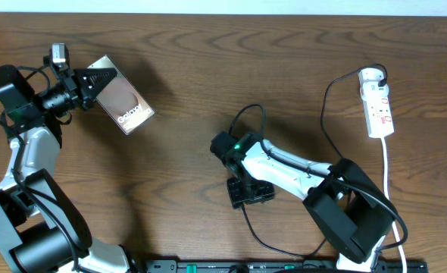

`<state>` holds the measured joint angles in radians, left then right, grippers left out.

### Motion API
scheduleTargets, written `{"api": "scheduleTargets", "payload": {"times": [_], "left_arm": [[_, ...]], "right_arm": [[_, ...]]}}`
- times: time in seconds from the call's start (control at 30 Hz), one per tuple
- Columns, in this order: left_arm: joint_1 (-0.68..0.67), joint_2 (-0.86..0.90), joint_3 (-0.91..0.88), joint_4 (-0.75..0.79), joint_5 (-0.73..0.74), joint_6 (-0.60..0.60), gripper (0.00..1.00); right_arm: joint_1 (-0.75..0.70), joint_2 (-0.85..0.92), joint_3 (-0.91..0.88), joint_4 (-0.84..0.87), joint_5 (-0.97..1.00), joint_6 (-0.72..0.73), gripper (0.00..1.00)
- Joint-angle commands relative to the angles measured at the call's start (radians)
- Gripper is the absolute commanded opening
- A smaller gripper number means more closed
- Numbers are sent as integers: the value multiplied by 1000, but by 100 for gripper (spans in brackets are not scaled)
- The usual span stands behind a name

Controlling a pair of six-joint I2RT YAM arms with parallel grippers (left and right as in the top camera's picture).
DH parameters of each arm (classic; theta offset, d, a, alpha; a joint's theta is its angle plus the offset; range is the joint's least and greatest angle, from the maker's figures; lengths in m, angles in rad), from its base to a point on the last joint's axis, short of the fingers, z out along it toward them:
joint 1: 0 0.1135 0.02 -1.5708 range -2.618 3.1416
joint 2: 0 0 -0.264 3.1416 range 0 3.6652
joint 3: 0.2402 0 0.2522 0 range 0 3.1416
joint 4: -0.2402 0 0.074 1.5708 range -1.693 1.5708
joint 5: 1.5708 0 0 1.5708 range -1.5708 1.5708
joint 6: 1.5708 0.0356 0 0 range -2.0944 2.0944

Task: Plug charger to phone and switch on socket
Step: 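Move the right gripper down toward the black cable on the table, then grasp the black cable's USB-C plug with the right gripper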

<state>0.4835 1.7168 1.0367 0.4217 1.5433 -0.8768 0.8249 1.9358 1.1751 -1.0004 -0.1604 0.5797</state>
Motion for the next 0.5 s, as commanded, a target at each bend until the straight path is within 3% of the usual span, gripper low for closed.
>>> {"api": "scheduleTargets", "payload": {"times": [0.0,0.1,0.47], "left_arm": [[5,2,7,7,30,12,7],[5,2,7,7,30,12,7],[5,2,7,7,30,12,7]], "right_arm": [[10,26,-27,32,-33,-8,42],[19,26,-27,32,-33,-8,34],[67,26,-27,24,-33,19,32]]}}
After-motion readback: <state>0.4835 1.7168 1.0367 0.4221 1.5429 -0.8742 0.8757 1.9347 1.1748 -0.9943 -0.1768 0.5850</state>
